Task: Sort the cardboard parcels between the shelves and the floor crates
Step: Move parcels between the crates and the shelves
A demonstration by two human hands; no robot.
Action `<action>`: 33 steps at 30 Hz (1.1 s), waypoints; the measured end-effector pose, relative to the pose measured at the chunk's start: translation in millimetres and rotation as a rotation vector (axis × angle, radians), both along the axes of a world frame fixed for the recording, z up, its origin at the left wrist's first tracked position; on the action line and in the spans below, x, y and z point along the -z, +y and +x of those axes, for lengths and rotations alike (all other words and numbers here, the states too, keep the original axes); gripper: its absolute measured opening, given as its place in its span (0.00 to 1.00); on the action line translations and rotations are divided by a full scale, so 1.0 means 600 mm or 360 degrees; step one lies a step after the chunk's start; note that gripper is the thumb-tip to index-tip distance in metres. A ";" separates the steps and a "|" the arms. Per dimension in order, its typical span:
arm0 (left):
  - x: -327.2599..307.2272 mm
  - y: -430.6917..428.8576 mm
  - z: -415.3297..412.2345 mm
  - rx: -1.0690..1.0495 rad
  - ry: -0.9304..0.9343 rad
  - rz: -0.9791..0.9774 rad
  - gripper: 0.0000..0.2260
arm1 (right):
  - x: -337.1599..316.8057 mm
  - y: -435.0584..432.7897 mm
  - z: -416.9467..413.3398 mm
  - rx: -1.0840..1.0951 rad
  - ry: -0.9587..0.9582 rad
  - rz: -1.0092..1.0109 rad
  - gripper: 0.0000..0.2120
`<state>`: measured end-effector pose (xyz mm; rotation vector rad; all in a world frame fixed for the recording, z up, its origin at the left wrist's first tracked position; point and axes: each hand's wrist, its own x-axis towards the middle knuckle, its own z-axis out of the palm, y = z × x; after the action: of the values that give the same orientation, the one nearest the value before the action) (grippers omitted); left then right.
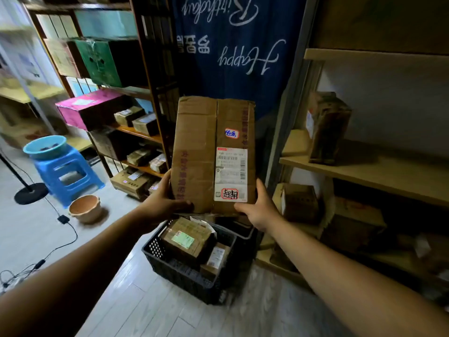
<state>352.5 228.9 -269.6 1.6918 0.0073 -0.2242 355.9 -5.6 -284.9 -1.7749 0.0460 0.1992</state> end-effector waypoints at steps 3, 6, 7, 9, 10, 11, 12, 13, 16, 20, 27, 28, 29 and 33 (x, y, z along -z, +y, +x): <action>0.002 0.013 0.056 -0.0089 0.0033 -0.0071 0.34 | 0.005 0.024 0.063 -0.0032 -0.0026 0.0018 0.37; 0.013 0.024 0.097 -0.0183 0.0069 -0.0185 0.29 | 0.014 0.046 0.103 -0.0056 0.0014 0.0018 0.38; 0.018 0.027 0.111 -0.0213 0.0073 -0.0210 0.29 | 0.019 0.052 0.117 -0.0060 0.0034 0.0028 0.38; 0.029 0.037 0.140 -0.0277 0.0071 -0.0241 0.31 | 0.025 0.066 0.140 -0.0057 0.0067 0.0038 0.38; 0.033 0.042 0.154 -0.0303 0.0074 -0.0254 0.30 | 0.024 0.072 0.149 -0.0052 0.0079 0.0040 0.38; 0.034 0.048 0.168 -0.0319 0.0085 -0.0271 0.29 | 0.025 0.080 0.162 -0.0047 0.0093 0.0032 0.39; 0.037 0.056 0.183 -0.0323 0.0092 -0.0277 0.29 | 0.025 0.088 0.171 -0.0038 0.0101 0.0020 0.40; 0.037 0.066 0.198 -0.0319 0.0096 -0.0276 0.28 | 0.024 0.097 0.181 -0.0023 0.0102 0.0009 0.40; 0.041 0.105 0.245 -0.0256 0.0104 -0.0274 0.27 | 0.022 0.137 0.205 0.0065 0.0098 -0.0030 0.41; 0.040 0.173 0.292 -0.0183 0.0112 -0.0272 0.25 | 0.013 0.202 0.243 0.0280 0.0054 -0.0011 0.40; 0.014 0.336 0.353 0.0132 0.0214 -0.0137 0.22 | 0.001 0.335 0.305 0.0606 0.0022 0.0096 0.41; 0.012 0.356 0.361 0.0152 0.0198 -0.0127 0.22 | 0.002 0.350 0.310 0.0611 0.0017 0.0068 0.42; 0.010 0.379 0.370 0.0190 0.0181 -0.0110 0.24 | 0.000 0.369 0.316 0.0624 0.0011 0.0046 0.43; 0.000 0.463 0.401 0.0321 0.0196 0.0045 0.29 | -0.023 0.409 0.330 0.0708 -0.0016 0.0036 0.47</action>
<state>593.4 506.9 -269.6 1.7050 -0.0689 -0.4808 553.9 239.9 -271.1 -1.6971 0.4249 -0.1308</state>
